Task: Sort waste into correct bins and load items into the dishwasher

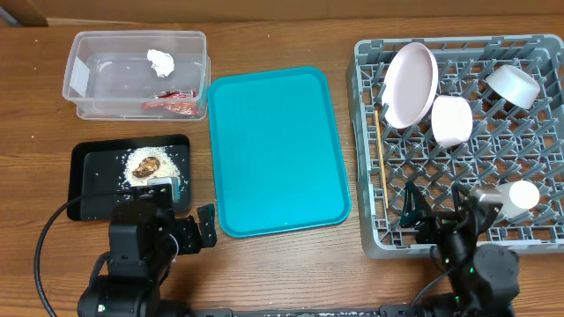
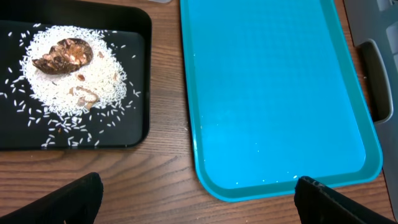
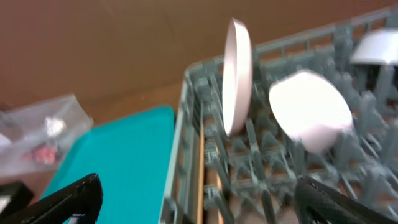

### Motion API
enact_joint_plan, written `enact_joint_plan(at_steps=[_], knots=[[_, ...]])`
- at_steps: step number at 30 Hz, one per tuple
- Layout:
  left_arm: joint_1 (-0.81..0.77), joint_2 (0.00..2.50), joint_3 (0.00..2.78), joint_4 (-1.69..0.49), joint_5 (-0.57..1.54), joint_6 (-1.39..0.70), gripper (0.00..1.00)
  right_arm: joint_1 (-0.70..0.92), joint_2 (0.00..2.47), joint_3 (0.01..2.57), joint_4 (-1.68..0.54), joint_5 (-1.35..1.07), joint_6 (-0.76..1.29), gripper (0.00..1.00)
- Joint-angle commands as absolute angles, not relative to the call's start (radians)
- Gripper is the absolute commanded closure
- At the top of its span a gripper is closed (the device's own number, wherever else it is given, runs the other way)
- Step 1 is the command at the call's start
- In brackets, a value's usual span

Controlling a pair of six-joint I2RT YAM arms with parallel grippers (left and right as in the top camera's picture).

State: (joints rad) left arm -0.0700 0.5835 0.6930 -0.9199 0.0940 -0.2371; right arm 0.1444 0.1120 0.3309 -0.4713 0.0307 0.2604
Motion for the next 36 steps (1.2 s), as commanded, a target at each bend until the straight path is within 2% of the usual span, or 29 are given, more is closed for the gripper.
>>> enact_joint_plan(at_steps=[1,5,12,18,20,36], knots=[[-0.066,0.582,0.689,-0.920,0.097,-0.255,0.00,0.142,0.017,0.237,-0.358,0.023,0.225,0.00],[-0.066,0.582,0.689,-0.920,0.097,-0.255,0.00,0.133,0.003,0.135,-0.150,0.009,0.171,0.00],[-0.066,0.582,0.689,-0.920,0.097,-0.255,0.00,0.085,0.003,0.007,0.085,0.000,0.139,0.00],[-0.066,0.582,0.689,-0.920,0.097,-0.255,0.00,0.075,0.002,0.007,0.019,-0.047,-0.032,0.00],[-0.066,0.582,0.689,-0.920,0.097,-0.255,0.00,0.075,0.002,0.007,-0.087,-0.046,-0.031,0.00],[-0.066,0.582,0.689,-0.920,0.097,-0.255,0.00,0.075,0.003,0.008,-0.081,-0.039,-0.027,0.00]])
